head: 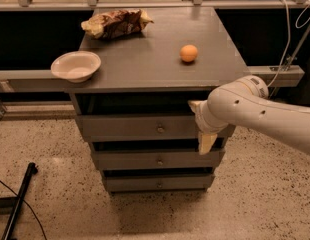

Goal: Open top drawer

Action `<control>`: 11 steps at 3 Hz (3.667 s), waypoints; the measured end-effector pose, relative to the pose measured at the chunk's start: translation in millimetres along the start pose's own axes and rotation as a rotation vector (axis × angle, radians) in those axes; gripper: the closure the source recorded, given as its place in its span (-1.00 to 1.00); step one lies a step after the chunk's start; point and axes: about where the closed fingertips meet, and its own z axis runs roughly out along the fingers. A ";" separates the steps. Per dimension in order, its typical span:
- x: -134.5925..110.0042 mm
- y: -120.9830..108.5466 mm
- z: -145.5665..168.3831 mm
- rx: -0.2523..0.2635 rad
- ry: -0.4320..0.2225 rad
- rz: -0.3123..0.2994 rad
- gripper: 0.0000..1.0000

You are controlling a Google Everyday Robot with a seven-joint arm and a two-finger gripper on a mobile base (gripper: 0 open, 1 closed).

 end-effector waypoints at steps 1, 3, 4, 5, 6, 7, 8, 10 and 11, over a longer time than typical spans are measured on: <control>1.6 -19.6 28.7 -0.010 -0.038 0.027 -1.00; 5.4 -39.5 59.7 -0.064 -0.098 0.122 -0.84; 8.6 -33.4 63.5 -0.089 -0.097 0.161 -0.54; 9.9 -21.2 63.7 -0.115 -0.080 0.181 -0.10; 5.7 -13.3 56.4 -0.123 -0.067 0.177 0.10; -0.3 -8.9 43.5 -0.114 -0.073 0.162 0.00; -0.6 -8.9 43.0 -0.114 -0.073 0.162 -0.37; -1.5 -8.0 42.9 -0.123 -0.076 0.153 -1.00; -4.4 -5.1 42.7 -0.151 -0.084 0.126 -1.00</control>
Offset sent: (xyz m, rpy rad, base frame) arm 0.0792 0.0145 -0.0421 0.1542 0.1059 -0.0552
